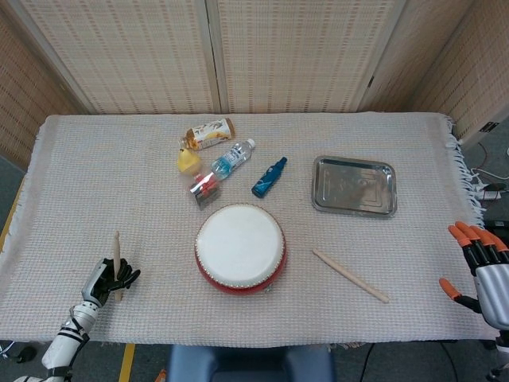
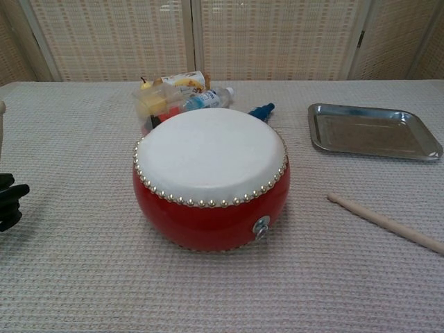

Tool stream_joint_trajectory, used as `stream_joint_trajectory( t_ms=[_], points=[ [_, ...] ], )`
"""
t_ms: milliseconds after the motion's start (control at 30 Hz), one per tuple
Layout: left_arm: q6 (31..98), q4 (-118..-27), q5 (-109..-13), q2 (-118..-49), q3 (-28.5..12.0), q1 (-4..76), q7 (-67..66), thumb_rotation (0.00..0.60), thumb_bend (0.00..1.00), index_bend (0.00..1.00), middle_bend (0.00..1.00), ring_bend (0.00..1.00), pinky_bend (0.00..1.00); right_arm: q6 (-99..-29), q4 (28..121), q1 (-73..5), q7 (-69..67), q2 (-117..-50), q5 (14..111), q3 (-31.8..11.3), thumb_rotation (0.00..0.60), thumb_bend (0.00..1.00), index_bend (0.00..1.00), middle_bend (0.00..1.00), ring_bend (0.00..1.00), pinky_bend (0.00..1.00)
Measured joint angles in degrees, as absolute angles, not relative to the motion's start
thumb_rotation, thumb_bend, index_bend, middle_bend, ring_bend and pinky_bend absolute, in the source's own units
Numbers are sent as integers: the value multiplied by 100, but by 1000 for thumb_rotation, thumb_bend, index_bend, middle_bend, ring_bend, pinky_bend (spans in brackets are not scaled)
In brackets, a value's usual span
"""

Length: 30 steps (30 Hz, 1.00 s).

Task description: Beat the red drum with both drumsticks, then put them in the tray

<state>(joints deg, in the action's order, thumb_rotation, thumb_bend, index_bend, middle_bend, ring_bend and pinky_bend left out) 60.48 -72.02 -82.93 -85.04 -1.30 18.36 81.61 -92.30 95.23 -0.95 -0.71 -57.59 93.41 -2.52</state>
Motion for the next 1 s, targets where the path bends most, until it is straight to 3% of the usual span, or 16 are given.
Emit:
stream_joint_trajectory(
  t_ms=[1000],
  points=[
    [6537,-6779,-8682,-8464,247,1466,8525,536,268,935,946,884,785,-9201,9592,-123,28,-5767,9350,-264,600,195,92,86,44,160]
  ],
)
